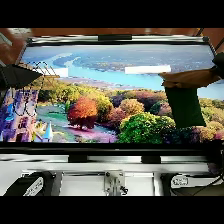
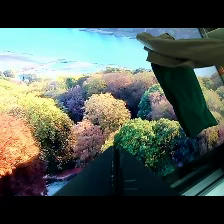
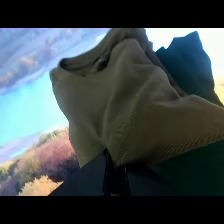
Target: Fold the shirts.
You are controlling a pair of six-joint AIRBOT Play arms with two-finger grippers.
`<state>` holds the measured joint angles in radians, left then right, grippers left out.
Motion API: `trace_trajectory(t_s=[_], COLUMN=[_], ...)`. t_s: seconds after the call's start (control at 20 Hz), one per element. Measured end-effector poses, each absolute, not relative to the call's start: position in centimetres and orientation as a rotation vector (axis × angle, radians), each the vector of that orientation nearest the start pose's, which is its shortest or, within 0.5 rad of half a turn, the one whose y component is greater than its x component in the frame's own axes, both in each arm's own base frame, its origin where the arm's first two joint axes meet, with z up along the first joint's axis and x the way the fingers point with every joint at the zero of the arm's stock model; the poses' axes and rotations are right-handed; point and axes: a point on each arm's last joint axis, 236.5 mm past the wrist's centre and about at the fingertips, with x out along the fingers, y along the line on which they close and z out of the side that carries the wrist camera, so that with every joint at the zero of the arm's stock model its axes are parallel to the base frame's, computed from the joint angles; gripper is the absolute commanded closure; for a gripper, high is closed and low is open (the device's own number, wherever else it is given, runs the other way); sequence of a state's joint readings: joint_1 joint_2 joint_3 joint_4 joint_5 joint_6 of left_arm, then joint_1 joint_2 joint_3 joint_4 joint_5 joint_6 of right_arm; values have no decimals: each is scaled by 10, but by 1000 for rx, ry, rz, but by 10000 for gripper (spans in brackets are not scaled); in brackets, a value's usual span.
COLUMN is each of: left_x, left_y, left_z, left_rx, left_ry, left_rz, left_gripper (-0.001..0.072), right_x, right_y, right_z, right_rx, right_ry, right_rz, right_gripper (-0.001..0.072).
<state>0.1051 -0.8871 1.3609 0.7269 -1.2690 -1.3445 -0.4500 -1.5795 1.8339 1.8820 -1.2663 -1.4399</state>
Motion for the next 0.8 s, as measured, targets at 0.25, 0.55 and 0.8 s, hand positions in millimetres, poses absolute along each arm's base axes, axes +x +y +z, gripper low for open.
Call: trace_trajectory(t_s=[0.25, 0.55, 0.8], left_x=[322, 320, 319], left_y=[-137, -138, -138], left_z=[286, 284, 284], left_rx=[-377, -373, -373], left_ry=[658, 671, 674], left_rz=[-645, -652, -653], left_gripper=[673, 673, 673], right_x=[429, 402, 379], right_y=[-157, -159, -151], right_z=[83, 63, 32], right_rx=[558, 558, 605], right_ry=[1199, 1317, 1429], right_rz=[-321, -383, -422], right_gripper=[654, 654, 643])
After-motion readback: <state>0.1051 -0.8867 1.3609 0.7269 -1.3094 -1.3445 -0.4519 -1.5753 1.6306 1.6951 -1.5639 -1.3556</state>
